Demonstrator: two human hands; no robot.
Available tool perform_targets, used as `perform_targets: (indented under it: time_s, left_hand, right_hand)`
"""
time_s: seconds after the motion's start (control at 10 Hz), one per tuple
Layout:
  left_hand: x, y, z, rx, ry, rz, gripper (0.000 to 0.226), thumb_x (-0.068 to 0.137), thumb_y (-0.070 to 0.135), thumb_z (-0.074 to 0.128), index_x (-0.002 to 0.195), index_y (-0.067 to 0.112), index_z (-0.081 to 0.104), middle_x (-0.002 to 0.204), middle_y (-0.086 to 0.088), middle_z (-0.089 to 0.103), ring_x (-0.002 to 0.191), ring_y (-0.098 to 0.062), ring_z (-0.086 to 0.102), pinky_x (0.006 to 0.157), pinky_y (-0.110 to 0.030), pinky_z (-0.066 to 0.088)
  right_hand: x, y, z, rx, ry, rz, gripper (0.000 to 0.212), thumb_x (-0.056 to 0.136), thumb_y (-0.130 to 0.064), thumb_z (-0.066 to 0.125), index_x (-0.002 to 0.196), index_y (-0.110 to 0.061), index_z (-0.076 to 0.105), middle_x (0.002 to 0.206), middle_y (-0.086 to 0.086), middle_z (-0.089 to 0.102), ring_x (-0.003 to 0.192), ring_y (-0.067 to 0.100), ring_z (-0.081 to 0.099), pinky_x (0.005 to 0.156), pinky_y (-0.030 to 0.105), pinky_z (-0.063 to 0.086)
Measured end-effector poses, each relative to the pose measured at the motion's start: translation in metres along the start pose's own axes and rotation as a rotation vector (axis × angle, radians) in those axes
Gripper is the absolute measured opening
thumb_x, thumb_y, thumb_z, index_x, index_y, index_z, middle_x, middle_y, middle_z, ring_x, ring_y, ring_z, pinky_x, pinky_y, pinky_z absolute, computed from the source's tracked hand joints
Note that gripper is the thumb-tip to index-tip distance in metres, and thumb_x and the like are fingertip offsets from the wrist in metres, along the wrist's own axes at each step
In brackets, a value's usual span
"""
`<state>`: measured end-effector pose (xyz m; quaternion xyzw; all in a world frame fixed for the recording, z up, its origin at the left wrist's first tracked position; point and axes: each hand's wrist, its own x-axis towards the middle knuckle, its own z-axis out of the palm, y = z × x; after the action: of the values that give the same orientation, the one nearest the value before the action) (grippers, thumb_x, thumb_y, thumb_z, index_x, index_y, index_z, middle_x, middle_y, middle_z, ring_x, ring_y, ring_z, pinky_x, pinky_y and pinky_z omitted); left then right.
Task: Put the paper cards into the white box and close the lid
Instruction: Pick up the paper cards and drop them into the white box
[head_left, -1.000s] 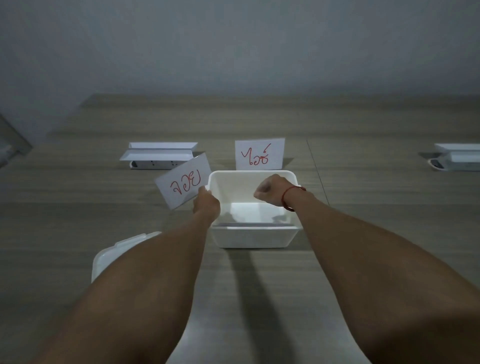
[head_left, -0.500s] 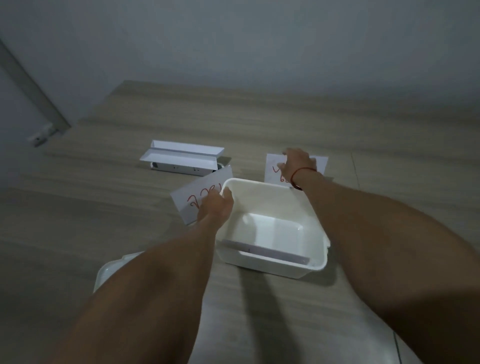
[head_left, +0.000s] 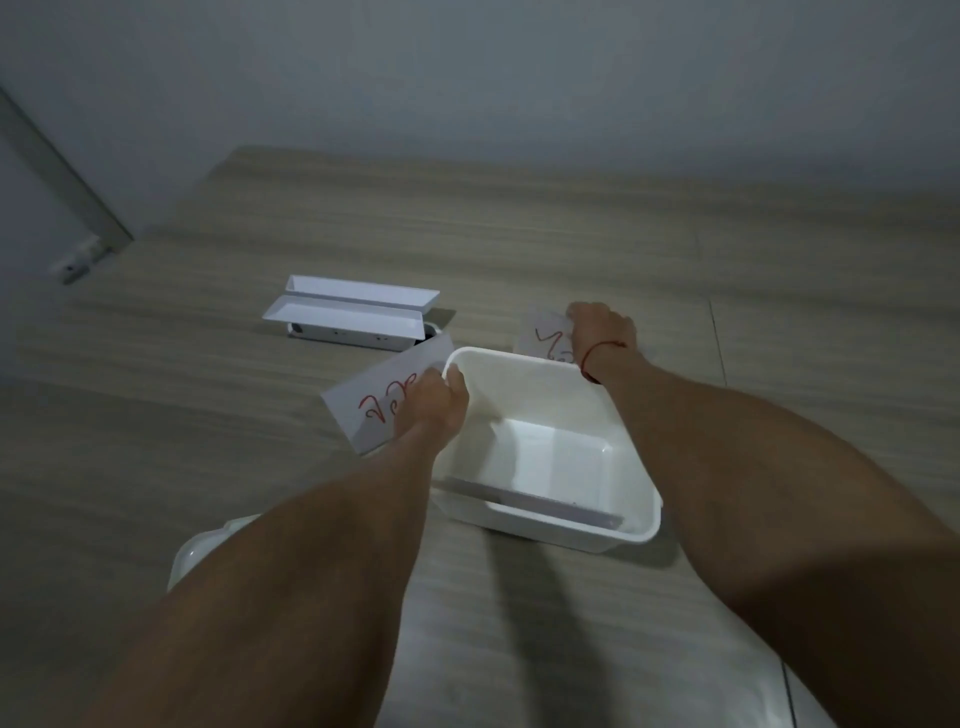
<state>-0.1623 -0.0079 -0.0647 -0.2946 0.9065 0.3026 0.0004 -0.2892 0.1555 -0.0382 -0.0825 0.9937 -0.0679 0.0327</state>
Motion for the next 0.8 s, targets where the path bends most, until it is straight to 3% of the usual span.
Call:
perform_targets:
  time_s: [0.2, 0.3, 0.4, 0.5, 0.6, 0.7, 0.8]
  left_hand:
    - [-0.009, 0.004, -0.008, -0.089, -0.048, -0.077, 0.052, 0.1, 0.036, 0.025, 0.126, 0.0, 0.051, 0.124, -0.021, 0.057, 0.113, -0.035, 0.053, 0.08, -0.036, 0.034]
    - [-0.019, 0.005, -0.017, -0.091, -0.118, -0.085, 0.044, 0.1, 0.02, 0.029, 0.129, -0.006, 0.049, 0.13, -0.024, 0.054, 0.119, -0.036, 0.052, 0.085, -0.036, 0.039]
    - [-0.032, 0.005, -0.026, -0.095, -0.212, -0.101, 0.044, 0.098, 0.012, 0.032, 0.137, -0.007, 0.041, 0.143, -0.026, 0.044, 0.132, -0.038, 0.044, 0.103, -0.041, 0.038]
    - [-0.04, 0.001, -0.031, -0.075, -0.249, -0.087, 0.044, 0.097, 0.01, 0.033, 0.137, -0.008, 0.04, 0.143, -0.025, 0.044, 0.132, -0.038, 0.044, 0.105, -0.04, 0.037]
    - [-0.05, -0.004, -0.033, -0.076, -0.214, -0.087, 0.042, 0.097, 0.007, 0.034, 0.135, -0.009, 0.042, 0.139, -0.025, 0.047, 0.128, -0.037, 0.047, 0.103, -0.039, 0.039]
    - [-0.055, -0.01, -0.034, -0.093, -0.193, -0.079, 0.042, 0.099, 0.01, 0.032, 0.136, -0.007, 0.042, 0.139, -0.025, 0.047, 0.128, -0.037, 0.047, 0.103, -0.04, 0.039]
    - [-0.055, -0.013, -0.037, -0.088, -0.235, -0.043, 0.042, 0.1, 0.013, 0.03, 0.131, -0.01, 0.046, 0.136, -0.027, 0.051, 0.126, -0.039, 0.049, 0.102, -0.04, 0.041]
  right_hand:
    - [-0.026, -0.012, -0.04, 0.104, 0.185, -0.111, 0.044, 0.091, -0.007, 0.047, 0.131, -0.023, 0.053, 0.128, 0.014, 0.057, 0.122, 0.033, 0.052, 0.099, 0.041, 0.038]
    - [-0.042, -0.018, -0.073, 0.128, 0.287, -0.135, 0.049, 0.092, -0.007, 0.043, 0.135, -0.028, 0.05, 0.129, 0.011, 0.057, 0.123, 0.032, 0.05, 0.102, 0.041, 0.035]
    - [-0.057, -0.021, -0.1, 0.151, 0.368, -0.162, 0.043, 0.093, -0.009, 0.042, 0.13, -0.025, 0.055, 0.128, 0.01, 0.06, 0.12, 0.032, 0.051, 0.1, 0.041, 0.034]
    - [-0.072, -0.022, -0.108, 0.218, 0.277, -0.147, 0.038, 0.099, -0.015, 0.036, 0.13, -0.025, 0.057, 0.135, 0.007, 0.058, 0.126, 0.03, 0.049, 0.105, 0.042, 0.031]
    - [-0.093, -0.019, -0.091, 0.315, 0.031, -0.108, 0.036, 0.099, -0.019, 0.04, 0.13, -0.024, 0.056, 0.137, 0.006, 0.057, 0.126, 0.029, 0.051, 0.108, 0.044, 0.037]
    - [-0.116, -0.018, -0.067, 0.336, -0.24, -0.092, 0.031, 0.094, -0.016, 0.05, 0.122, -0.019, 0.062, 0.117, 0.007, 0.063, 0.105, 0.03, 0.064, 0.088, 0.041, 0.056]
    - [-0.135, -0.02, -0.047, 0.21, -0.631, -0.106, 0.029, 0.088, -0.006, 0.054, 0.108, -0.019, 0.07, 0.103, 0.005, 0.069, 0.084, 0.018, 0.07, 0.073, 0.029, 0.057]
